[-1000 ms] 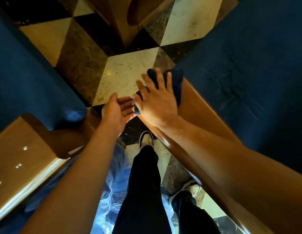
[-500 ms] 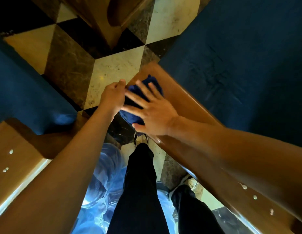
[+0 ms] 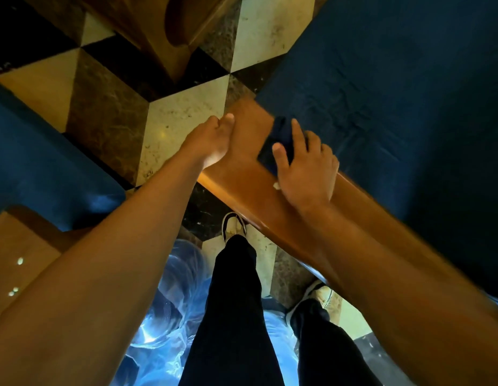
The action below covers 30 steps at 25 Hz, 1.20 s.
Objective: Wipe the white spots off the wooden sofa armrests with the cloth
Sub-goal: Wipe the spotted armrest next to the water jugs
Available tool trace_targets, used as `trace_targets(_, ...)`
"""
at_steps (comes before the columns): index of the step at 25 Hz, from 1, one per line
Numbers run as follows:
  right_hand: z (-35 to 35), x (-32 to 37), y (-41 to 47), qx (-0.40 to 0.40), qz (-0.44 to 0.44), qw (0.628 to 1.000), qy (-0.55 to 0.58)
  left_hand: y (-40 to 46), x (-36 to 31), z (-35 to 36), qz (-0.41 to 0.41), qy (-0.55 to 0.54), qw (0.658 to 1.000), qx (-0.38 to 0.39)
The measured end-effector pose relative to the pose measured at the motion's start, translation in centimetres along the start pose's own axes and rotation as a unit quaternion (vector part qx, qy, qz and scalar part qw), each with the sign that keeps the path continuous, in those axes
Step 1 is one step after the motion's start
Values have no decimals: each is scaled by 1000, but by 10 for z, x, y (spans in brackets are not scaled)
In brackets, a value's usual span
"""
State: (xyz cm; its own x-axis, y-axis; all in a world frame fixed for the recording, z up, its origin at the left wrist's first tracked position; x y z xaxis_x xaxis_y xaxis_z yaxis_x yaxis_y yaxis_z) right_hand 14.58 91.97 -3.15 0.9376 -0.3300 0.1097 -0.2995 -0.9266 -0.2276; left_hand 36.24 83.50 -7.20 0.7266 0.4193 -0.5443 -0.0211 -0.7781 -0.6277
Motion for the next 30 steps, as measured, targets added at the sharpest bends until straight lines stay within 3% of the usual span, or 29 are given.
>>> trace_targets(3, 11, 48, -62, -22, -85, 995, -36, 4, -1, 0, 14, 10, 1000, -1)
trace_targets(6, 42, 103, -112, 16, -287, 953, -98, 6, -1, 1, 12, 17, 1000, -5)
trace_targets(8, 49, 103, -118, 33, -385, 914, -121, 7, 2, 0, -8, 14, 1000, -9)
trace_targets(10, 42, 85, -110, 26, -409, 905, -115, 7, 2, 0, -22, 14, 1000, -16)
trace_targets(14, 20, 30, -59, 40, -310, 945, -98, -10, -7, -2, -7, 58, 995, -78)
trace_targets(17, 11, -7, -12, 86, -201, 975, -31, -34, -38, 9, 98, 143, 978, -116)
trace_targets(22, 3, -55, -2, 165, -181, 952, 184, -54, -76, 59, 247, 362, 899, -10)
trace_targets(25, 9, -110, -1, 247, -51, 928, 273, -52, -93, 69, 305, 412, 857, 42)
trace_targets(27, 16, -117, 6, 280, 7, 926, 252, -44, -99, 75, 286, 432, 853, 63)
trace_targets(30, 20, -87, 24, 253, 12, 956, 149, -38, -98, 90, 230, 447, 860, 91)
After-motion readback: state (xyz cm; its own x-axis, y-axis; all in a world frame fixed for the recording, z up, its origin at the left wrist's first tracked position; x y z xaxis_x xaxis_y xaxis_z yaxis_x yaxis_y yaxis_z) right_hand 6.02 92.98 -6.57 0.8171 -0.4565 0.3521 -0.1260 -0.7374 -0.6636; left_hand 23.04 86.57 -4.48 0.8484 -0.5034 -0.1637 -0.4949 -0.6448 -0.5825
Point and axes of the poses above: each hand's wrist, its own y-axis towards the middle knuckle, its own z-axis out of the palm, x = y × z, the point moved 10 cm from there along y, towards the middle knuckle, and after that the axes turned 7 degrees about -y, right-handed, at the moved point
